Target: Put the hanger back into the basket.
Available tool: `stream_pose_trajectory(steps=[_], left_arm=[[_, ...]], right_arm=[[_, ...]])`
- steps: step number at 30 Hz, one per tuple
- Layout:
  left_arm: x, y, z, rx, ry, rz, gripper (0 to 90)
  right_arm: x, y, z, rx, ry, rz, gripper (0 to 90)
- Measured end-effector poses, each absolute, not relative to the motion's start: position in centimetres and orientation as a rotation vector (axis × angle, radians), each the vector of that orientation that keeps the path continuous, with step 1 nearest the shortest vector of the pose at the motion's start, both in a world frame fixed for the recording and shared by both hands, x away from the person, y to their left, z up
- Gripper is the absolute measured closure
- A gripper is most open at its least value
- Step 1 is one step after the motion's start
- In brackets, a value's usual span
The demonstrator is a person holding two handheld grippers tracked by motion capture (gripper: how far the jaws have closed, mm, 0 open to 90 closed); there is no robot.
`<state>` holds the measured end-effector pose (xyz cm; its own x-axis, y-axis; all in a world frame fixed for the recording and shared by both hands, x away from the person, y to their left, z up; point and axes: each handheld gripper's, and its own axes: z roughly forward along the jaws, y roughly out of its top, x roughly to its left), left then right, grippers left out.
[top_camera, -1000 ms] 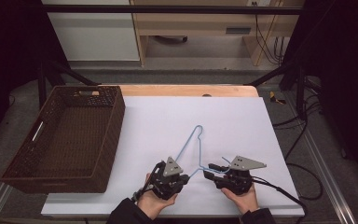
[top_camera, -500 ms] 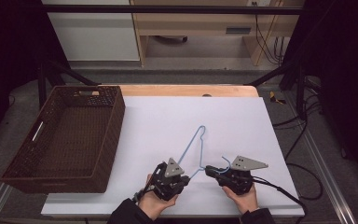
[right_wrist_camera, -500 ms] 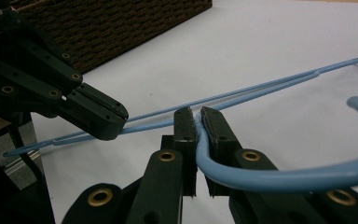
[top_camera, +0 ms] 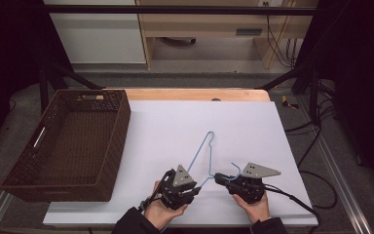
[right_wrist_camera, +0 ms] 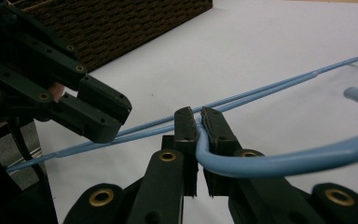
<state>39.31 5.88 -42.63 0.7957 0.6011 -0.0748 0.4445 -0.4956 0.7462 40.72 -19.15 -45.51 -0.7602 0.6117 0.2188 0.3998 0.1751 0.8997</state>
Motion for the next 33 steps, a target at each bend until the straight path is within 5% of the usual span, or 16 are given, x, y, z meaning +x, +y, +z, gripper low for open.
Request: stream_pose_trajectory(steps=[7, 16, 22, 33], left_arm=[[39.7, 5.3, -41.8, 2.239, 0.738, 0.236, 49.6], [40.2, 3.5, -43.0, 2.356, 0.723, 0.212, 39.1], [40.3, 2.8, -43.8, 2.377, 0.734, 0.222, 44.0], [40.1, 2.9, -43.8, 2.328, 0.78, 0.247, 68.9]], right_arm=[[40.7, -19.2, -45.5, 0.989, 2.253, 1.63, 85.6], [40.7, -19.3, -45.3, 0.99, 2.244, 1.631, 85.6], [40.6, -19.3, -45.2, 0.988, 2.237, 1.629, 85.6], [40.5, -19.4, -45.2, 0.982, 2.234, 1.63, 85.5]])
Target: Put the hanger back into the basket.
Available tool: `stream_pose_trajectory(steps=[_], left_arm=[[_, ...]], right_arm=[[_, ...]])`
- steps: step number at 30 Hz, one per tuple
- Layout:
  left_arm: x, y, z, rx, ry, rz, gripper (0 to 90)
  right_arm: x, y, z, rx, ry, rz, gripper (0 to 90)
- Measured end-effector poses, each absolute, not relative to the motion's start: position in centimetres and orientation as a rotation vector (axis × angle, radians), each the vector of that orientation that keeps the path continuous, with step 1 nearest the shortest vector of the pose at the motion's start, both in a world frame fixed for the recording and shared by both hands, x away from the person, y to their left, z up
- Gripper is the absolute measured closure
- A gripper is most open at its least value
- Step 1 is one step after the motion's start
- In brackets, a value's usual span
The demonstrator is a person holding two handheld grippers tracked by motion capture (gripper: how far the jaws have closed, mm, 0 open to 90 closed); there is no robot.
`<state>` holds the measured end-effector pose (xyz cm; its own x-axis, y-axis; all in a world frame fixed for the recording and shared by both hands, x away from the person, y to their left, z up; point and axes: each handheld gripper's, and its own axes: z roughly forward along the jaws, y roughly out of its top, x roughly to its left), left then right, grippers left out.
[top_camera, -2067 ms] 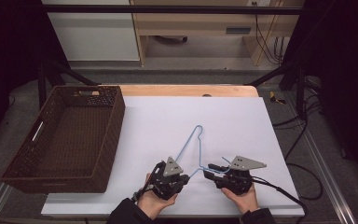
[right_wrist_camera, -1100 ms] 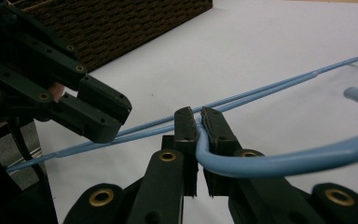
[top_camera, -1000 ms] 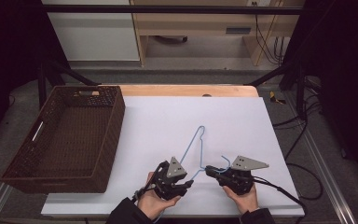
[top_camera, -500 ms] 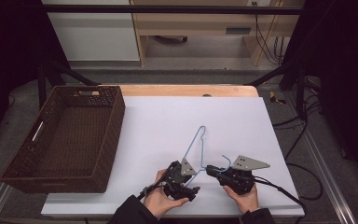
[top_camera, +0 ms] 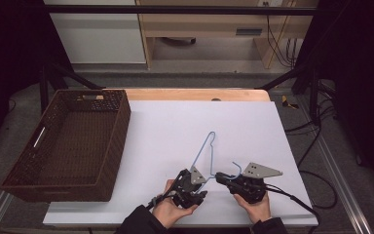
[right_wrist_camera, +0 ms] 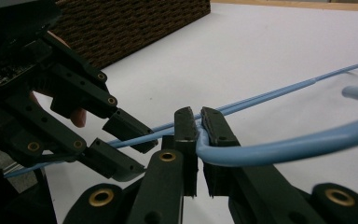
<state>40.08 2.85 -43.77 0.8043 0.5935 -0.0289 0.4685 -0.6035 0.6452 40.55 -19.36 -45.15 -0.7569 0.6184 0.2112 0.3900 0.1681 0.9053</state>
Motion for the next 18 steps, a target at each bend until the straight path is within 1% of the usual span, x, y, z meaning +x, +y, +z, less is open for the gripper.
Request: stream_pose_trajectory(steps=[6, 12, 18], left_arm=[[39.96, 2.79, -43.71, 2.31, 0.804, 0.272, 75.7], [40.04, 2.82, -43.71, 2.306, 0.822, 0.258, 83.8], [40.02, 2.85, -43.58, 2.28, 0.852, 0.274, 86.3]], right_arm=[[40.54, -19.37, -45.15, 0.977, 2.233, 1.629, 85.5], [40.5, -19.35, -45.09, 0.978, 2.232, 1.633, 85.5], [40.43, -19.32, -45.0, 0.969, 2.228, 1.619, 85.4]])
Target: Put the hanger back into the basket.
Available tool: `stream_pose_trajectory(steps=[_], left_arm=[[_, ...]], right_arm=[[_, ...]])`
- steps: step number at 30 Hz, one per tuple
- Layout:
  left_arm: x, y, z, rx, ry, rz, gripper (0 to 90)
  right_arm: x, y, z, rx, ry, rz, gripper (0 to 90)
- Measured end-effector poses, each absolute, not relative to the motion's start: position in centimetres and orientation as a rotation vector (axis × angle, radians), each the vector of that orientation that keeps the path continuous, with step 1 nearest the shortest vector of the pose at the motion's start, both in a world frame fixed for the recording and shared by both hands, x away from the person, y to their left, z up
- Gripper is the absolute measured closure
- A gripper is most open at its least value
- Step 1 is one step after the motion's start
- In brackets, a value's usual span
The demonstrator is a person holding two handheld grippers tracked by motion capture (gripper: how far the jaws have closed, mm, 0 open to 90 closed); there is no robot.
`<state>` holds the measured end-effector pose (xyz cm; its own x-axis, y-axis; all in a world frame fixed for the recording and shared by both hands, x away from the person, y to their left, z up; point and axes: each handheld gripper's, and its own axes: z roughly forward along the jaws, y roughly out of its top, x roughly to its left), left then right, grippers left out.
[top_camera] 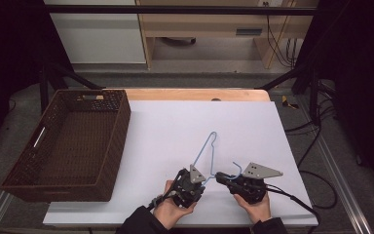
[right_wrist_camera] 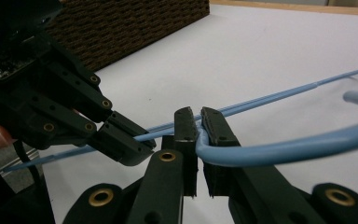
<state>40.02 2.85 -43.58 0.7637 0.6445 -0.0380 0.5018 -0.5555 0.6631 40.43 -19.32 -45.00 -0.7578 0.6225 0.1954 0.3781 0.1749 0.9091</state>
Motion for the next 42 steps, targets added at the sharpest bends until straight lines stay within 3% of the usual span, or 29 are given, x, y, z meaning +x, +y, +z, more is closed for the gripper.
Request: stream_pose_trajectory(steps=[6, 13, 17, 25, 37, 42], left_arm=[[39.9, 3.0, -43.3, 2.272, 0.849, 0.294, 86.8], [40.2, 3.7, -42.7, 2.25, 0.846, 0.307, 87.0], [40.5, 4.6, -42.1, 2.227, 0.846, 0.312, 87.0], [40.9, 6.1, -40.8, 2.18, 0.848, 0.304, 87.2], [41.1, 8.6, -38.3, 2.129, 0.781, 0.285, 87.1], [41.2, 9.5, -37.3, 2.101, 0.772, 0.288, 87.2]], right_arm=[[40.3, -19.3, -44.9, 0.956, 2.202, 1.633, 84.4], [40.1, -19.7, -44.5, 0.94, 2.172, 1.649, 75.1], [39.8, -19.8, -44.4, 0.933, 2.169, 1.641, 62.4], [39.5, -21.3, -43.6, 0.943, 2.106, 1.635, 55.6], [40.2, -24.6, -43.9, 1.089, 2.028, 1.507, 24.2], [40.3, -24.7, -43.9, 1.077, 2.054, 1.442, 17.7]])
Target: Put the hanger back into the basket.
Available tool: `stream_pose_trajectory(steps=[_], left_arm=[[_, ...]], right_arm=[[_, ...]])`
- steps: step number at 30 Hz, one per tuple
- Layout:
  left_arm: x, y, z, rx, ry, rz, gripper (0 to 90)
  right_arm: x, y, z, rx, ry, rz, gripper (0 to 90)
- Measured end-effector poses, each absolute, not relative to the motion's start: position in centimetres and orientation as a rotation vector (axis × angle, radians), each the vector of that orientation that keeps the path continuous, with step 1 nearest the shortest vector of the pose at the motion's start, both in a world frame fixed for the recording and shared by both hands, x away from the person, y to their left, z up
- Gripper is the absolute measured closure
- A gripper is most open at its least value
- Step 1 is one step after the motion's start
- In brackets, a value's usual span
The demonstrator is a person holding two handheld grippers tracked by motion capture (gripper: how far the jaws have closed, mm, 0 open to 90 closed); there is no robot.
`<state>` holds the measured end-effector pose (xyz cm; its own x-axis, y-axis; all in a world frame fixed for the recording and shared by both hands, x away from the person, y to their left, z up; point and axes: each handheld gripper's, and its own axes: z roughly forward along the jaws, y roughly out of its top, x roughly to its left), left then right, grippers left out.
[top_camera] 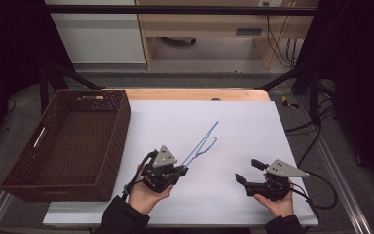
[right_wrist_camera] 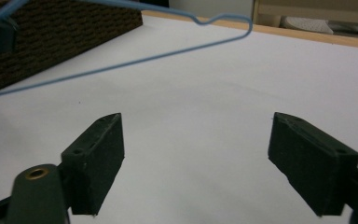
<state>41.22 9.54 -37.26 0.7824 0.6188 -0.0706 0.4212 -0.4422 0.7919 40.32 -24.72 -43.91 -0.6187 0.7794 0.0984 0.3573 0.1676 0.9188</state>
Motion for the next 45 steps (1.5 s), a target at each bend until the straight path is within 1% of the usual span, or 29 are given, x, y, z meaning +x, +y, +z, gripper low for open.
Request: stream_pose_trajectory(steps=[2, 7, 16, 24, 31, 34, 37, 38, 39, 40, 44, 45], left_arm=[[41.2, 10.0, -36.8, 2.085, 0.772, 0.29, 87.2], [41.2, 11.6, -35.3, 2.035, 0.761, 0.287, 87.2], [41.1, 13.4, -33.1, 2.008, 0.728, 0.33, 87.2], [41.2, 16.2, -29.3, 1.982, 0.714, 0.412, 87.2], [42.3, 17.7, -27.8, 1.996, 0.71, 0.435, 87.2], [42.7, 18.7, -27.3, 1.996, 0.716, 0.426, 87.2], [43.1, 20.3, -26.4, 1.995, 0.729, 0.445, 87.2], [43.1, 20.3, -26.4, 1.995, 0.729, 0.445, 87.2], [43.2, 21.3, -26.1, 1.989, 0.738, 0.453, 87.2], [43.2, 21.3, -26.1, 1.989, 0.738, 0.453, 87.2], [43.6, 24.1, -24.9, 1.983, 0.774, 0.486, 87.2], [43.6, 24.1, -24.9, 1.983, 0.774, 0.486, 87.2]], right_arm=[[40.3, -24.7, -43.9, 1.078, 2.06, 1.432, 16.8], [40.5, -24.9, -44.0, 1.094, 2.071, 1.376, 8.5], [40.6, -25.5, -43.5, 1.121, 2.058, 1.334, 1.5], [40.5, -26.0, -43.0, 1.133, 2.04, 1.328, 0.5], [40.5, -26.2, -42.9, 1.135, 2.039, 1.328, 0.7], [40.5, -26.2, -42.9, 1.133, 2.041, 1.327, 0.8], [40.5, -26.1, -42.9, 1.133, 2.044, 1.329, 1.2], [40.5, -26.1, -42.9, 1.133, 2.044, 1.329, 1.2], [40.5, -26.1, -42.9, 1.134, 2.048, 1.329, 1.4], [40.5, -26.0, -43.0, 1.136, 2.049, 1.327, 1.4], [40.6, -25.9, -43.1, 1.134, 2.056, 1.324, 1.7], [40.6, -25.9, -43.1, 1.131, 2.061, 1.322, 1.7]])
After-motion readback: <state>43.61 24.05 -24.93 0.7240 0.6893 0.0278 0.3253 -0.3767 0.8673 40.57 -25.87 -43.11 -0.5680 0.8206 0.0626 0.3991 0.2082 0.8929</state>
